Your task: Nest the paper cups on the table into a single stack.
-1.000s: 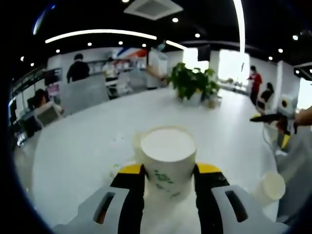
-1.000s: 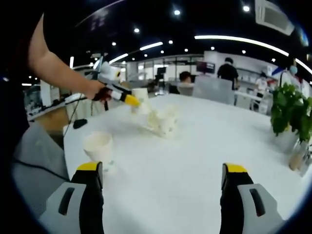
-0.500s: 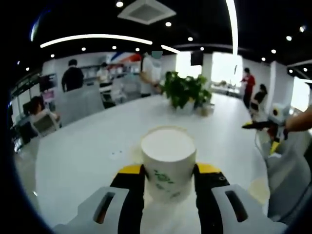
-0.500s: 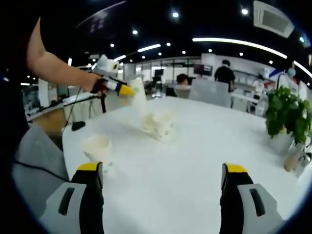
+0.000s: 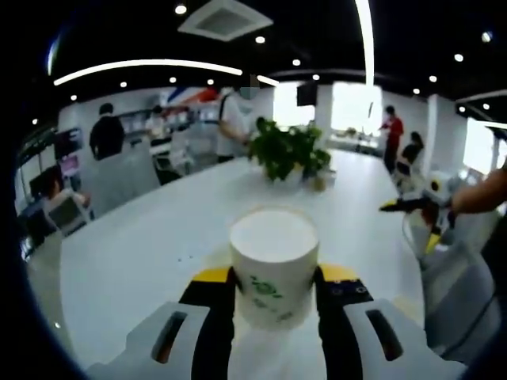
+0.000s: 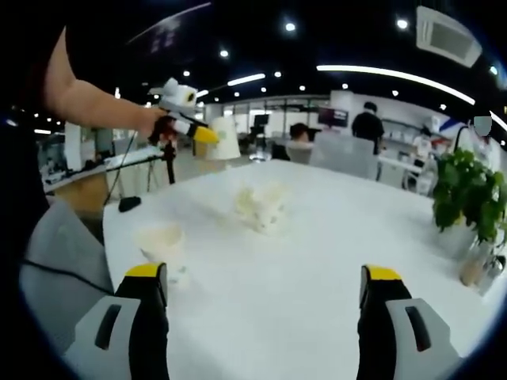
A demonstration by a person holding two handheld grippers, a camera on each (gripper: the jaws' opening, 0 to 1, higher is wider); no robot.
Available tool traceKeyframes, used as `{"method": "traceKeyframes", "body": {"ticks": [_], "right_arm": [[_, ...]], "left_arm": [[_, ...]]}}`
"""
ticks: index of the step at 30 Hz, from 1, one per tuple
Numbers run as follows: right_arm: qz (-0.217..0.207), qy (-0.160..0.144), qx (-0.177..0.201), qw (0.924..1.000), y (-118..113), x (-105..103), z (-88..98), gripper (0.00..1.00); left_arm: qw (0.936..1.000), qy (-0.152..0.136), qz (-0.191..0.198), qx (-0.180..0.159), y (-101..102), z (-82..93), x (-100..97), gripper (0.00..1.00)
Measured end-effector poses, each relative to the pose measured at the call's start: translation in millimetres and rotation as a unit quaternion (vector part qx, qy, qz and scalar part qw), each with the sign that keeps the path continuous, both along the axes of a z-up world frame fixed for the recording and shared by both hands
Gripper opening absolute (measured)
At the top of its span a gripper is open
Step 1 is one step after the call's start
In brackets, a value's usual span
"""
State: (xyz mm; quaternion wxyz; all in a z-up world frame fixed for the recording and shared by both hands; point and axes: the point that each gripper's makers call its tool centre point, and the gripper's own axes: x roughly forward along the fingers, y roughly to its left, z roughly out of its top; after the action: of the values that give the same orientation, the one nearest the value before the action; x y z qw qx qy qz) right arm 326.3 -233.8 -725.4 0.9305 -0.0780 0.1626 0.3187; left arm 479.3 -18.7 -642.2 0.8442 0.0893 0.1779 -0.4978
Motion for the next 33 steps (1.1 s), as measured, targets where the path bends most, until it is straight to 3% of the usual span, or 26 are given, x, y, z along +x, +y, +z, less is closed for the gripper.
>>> {"method": "traceKeyframes", "body": {"ticks": [24,33], "right_arm": [[0.014,-0.021,0.012,0.9996,16,-3,22.9,0.99],[0.028,-0.032,0.032,0.9986,29,-4,45.9,0.98]], "left_arm": [[0.9972,-0.019,-0.072,-0.007,-28,21.3,-58.7,0.38],[0.9949,-0.025,-0.093,-0.029,-36,31.8,-85.2,0.38]]}}
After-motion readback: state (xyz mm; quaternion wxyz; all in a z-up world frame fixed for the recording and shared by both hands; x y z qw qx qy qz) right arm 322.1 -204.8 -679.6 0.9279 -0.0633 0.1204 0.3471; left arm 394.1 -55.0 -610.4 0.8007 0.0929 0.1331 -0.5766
